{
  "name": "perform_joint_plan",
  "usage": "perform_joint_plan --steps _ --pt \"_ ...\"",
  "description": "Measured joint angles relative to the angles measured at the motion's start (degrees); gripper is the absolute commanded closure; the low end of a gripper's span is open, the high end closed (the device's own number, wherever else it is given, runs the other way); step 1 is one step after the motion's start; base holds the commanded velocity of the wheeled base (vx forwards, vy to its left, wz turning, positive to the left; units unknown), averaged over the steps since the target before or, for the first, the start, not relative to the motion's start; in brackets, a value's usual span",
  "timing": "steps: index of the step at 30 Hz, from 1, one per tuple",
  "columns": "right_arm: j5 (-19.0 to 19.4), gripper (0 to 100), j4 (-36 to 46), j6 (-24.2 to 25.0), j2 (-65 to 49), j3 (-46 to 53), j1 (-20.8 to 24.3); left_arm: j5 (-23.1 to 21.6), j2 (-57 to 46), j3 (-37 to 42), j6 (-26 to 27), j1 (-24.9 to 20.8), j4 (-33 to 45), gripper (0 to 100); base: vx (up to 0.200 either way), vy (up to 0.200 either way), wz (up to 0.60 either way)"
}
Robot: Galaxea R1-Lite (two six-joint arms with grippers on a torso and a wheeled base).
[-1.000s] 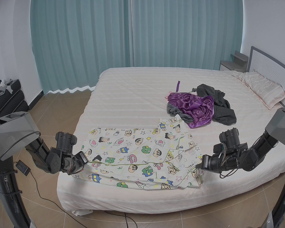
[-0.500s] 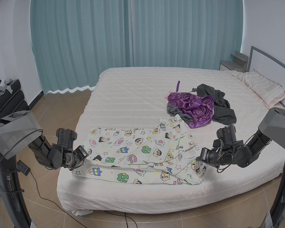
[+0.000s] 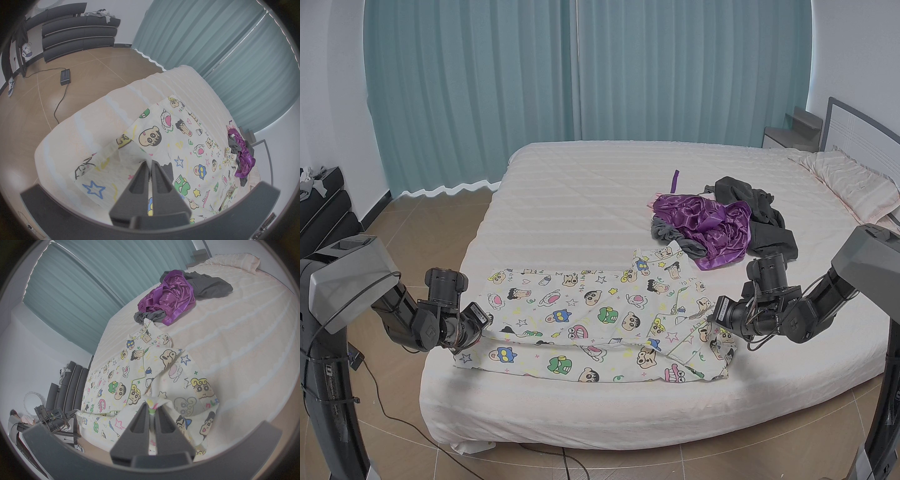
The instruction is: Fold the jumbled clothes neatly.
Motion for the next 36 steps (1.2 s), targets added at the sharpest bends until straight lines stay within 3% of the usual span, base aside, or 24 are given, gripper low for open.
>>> perform_joint_plan --steps 13,14,16,17,27,36 --pt "-1.95 100 0.0 0.11 4.17 -3.83 0.2 0.01 3.96 -4.44 -0.22 0.13 0.29 100 0.0 0.0 0.0" --pt "-2.06 100 0.0 0.11 4.39 -4.0 0.27 -0.02 4.13 -4.68 -0.22 0.13 0.32 0 0.0 0.0 0.0" --pt "-2.11 100 0.02 0.13 4.75 -4.28 0.33 0.0 4.44 -5.07 -0.18 0.13 0.33 0 0.0 0.0 0.0" --pt "-2.12 0 0.02 0.13 4.96 -4.5 0.37 0.0 4.57 -5.21 -0.18 0.13 0.33 0 0.0 0.0 0.0" --pt "-3.79 0 -0.04 6.49 5.05 -4.94 0.3 0.0 4.94 -5.84 -0.29 0.89 0.43 0 0.0 0.0 0.0" --pt "-8.84 0 0.84 21.57 0.28 -3.12 0.99 -2.89 -0.11 -2.12 -1.48 5.67 0.44 0 0.0 0.0 0.0"
